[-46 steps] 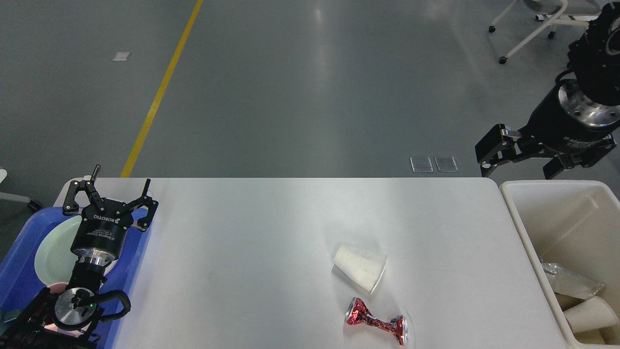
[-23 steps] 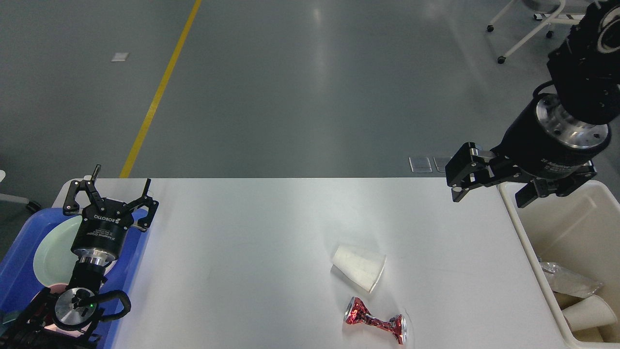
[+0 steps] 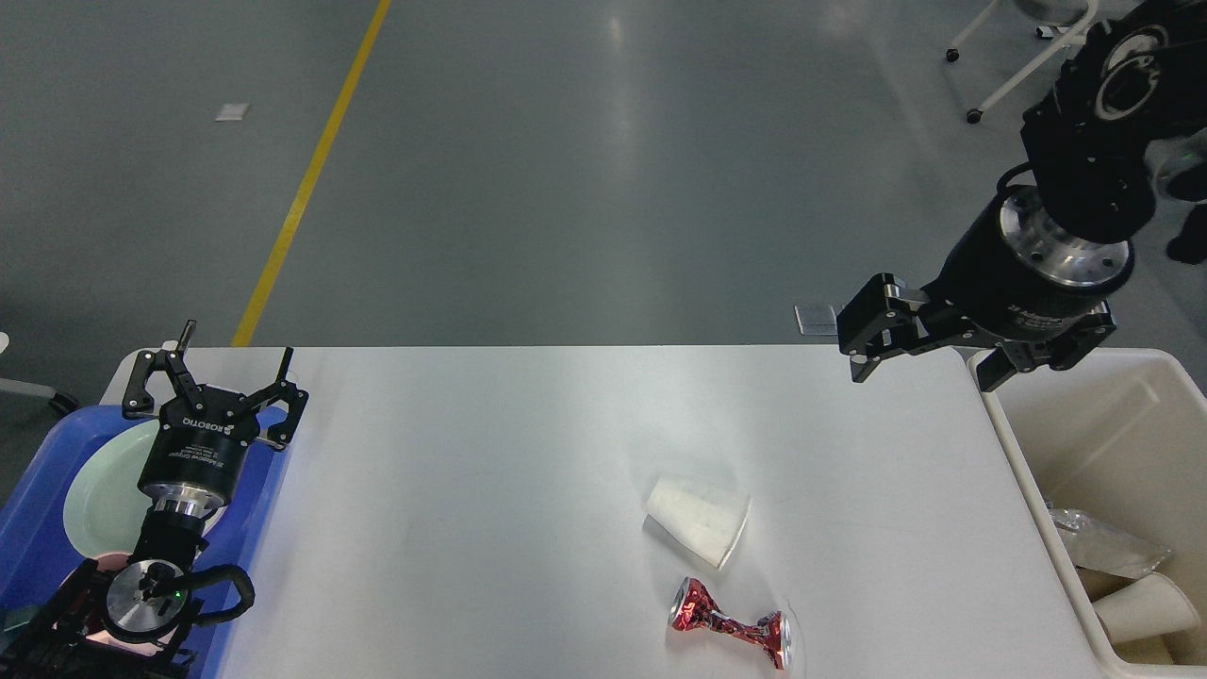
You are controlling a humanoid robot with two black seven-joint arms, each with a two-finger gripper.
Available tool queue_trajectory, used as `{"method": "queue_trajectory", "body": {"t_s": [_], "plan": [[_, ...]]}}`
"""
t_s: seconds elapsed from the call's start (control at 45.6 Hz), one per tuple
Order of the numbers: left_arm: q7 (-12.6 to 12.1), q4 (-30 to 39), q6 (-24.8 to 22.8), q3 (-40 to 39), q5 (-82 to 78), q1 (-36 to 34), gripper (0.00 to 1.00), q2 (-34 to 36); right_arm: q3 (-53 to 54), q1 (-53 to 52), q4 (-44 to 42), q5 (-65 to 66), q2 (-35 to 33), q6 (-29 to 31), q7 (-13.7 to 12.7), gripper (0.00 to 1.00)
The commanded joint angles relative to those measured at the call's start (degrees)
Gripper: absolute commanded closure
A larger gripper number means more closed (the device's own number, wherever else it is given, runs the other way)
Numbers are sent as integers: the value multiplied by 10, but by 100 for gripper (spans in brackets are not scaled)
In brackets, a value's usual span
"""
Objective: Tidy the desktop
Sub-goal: 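Raise the right gripper and move it toward the white stick, then lower the right gripper and grasp the white stick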
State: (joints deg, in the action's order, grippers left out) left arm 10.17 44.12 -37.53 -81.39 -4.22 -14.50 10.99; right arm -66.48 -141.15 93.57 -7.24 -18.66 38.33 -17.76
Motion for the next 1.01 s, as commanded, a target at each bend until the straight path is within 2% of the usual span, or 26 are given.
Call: {"method": "queue_trajectory", "body": {"t_s": [0.0,0.219,0.416,0.57,0.657,0.789,0.898,0.986], "plan": [[0,0,0,0,0,0,4,0,24,50,-46,2,27,-31,2,0],[0,0,0,0,0,0,4,0,135,168,-109,79,58,-37,5,1],[0,0,0,0,0,0,4,0,241,297,-144,273,50,-66,7,4],[-1,0,0,0,0,0,4,0,277,364,-151,418,51,-76,25,7],[0,0,0,0,0,0,4,0,306,408,-152,498,55,-77,47,7],[0,0,0,0,0,0,4,0,347,486,-185,615,72,-85,122,7],[-1,0,0,0,0,0,4,0,343,532,-228,659,100,-130,174,8],[0,0,0,0,0,0,4,0,334,567,-276,665,130,-177,189,8]]}}
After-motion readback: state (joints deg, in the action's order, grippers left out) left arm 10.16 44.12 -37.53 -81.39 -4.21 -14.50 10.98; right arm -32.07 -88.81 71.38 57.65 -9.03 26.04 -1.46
